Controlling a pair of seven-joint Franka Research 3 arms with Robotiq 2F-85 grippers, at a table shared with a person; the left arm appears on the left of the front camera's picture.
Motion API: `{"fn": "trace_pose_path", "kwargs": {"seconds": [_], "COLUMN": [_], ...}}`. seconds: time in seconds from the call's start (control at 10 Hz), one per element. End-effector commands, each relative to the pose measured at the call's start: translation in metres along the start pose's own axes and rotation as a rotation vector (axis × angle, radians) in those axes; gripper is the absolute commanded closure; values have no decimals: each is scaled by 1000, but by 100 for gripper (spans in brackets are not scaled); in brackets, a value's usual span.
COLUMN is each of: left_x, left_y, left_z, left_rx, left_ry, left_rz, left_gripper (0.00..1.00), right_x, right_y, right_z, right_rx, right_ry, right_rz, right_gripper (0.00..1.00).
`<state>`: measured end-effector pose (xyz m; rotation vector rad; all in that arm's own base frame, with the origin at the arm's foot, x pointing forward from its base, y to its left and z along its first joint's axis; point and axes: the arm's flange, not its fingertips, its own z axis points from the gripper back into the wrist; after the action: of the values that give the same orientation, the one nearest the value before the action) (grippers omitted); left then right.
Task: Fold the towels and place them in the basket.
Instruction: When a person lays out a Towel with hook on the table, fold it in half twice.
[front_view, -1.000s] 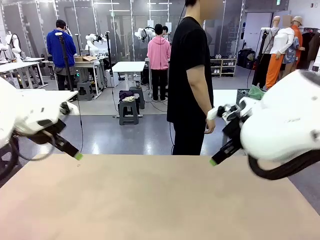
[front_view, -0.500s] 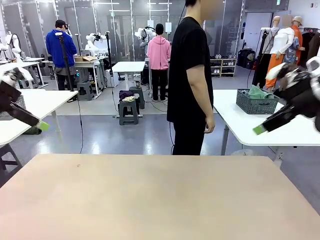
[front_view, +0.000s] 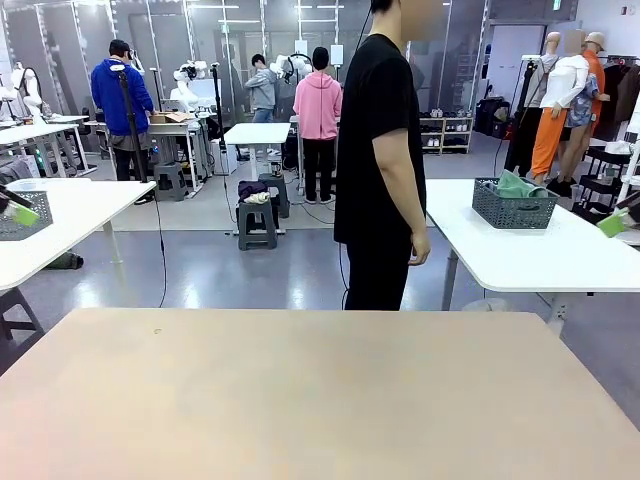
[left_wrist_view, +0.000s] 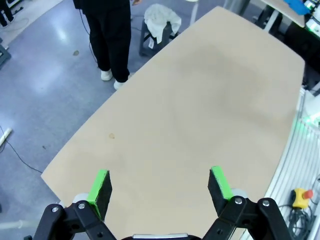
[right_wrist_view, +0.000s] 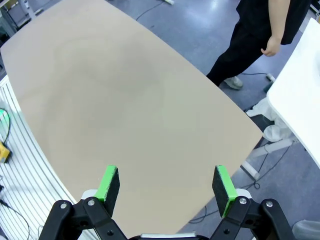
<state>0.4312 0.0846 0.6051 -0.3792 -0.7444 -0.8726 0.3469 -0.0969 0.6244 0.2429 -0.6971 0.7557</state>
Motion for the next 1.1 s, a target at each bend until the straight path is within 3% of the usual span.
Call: {"fn": "trace_pose_path", "kwargs": {"seconds": [0.0, 0.2, 1.0], "left_x": [1, -3, 13], "left_y": [20, 28, 5], "left_z": [19, 43, 116], "left_rx": [-32, -29, 35], "left_ry": [-4, -27, -58], "left_rz": [-37, -44, -109], "left_gripper": [2, 2, 2], "right_x": [-3, -6, 0], "right_y": [-8, -1, 20], "right_z": [5, 17, 125], "right_rx": [35, 38, -2], "right_ry": [24, 38, -105], "right_rz": [36, 53, 78], "right_gripper": [6, 6, 6]}}
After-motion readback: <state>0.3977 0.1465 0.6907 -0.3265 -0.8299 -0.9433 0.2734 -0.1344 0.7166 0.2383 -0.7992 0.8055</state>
